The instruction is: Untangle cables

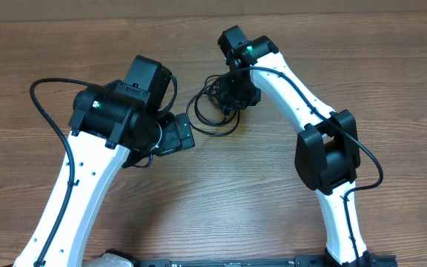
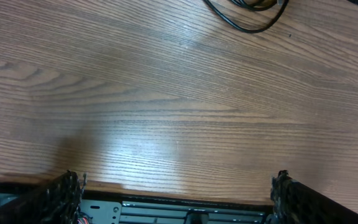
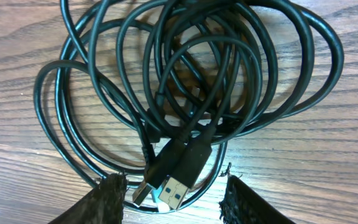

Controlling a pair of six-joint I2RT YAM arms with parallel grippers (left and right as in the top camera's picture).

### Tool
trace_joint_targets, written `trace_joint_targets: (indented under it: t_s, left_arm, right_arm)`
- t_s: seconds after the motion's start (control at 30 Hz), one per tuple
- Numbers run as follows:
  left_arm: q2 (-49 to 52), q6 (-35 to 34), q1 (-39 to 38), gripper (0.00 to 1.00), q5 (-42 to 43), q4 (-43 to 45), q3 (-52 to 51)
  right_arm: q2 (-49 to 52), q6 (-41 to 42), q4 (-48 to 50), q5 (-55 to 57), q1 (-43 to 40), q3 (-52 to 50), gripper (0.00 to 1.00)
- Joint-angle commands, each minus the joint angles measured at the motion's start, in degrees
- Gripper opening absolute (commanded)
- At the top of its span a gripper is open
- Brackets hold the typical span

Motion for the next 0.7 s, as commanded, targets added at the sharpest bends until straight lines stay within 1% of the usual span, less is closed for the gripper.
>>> trace_joint_targets:
  t_s: [0.0,0.23,0.33,0.67]
  left_arm:
    - [0.0,1.2,-0.1,0.99,-0.3,-0.2,-0.1]
    - [0.0,1.2,-0.1,1.0,-0.9,-0.2,-0.1]
    - [0.0,1.2,-0.1,0.99,-1.2,-0.1,-0.1]
    - [0.0,1.2,-0.1,1.0,-1.1,-0.2,-0.1]
  right_arm:
    - [1.2,0.0,-0.3,3.2,0.0,-0.3,0.47]
    - [1.2,0.2,-0.6,3.5,-1.6,-0.3,0.38]
    - [1.3,0.2,-1.1,3.5,-1.6,-0.3,0.37]
    - [2.8,0.2,-1.0,-2.7,-1.6,-0.3,0.37]
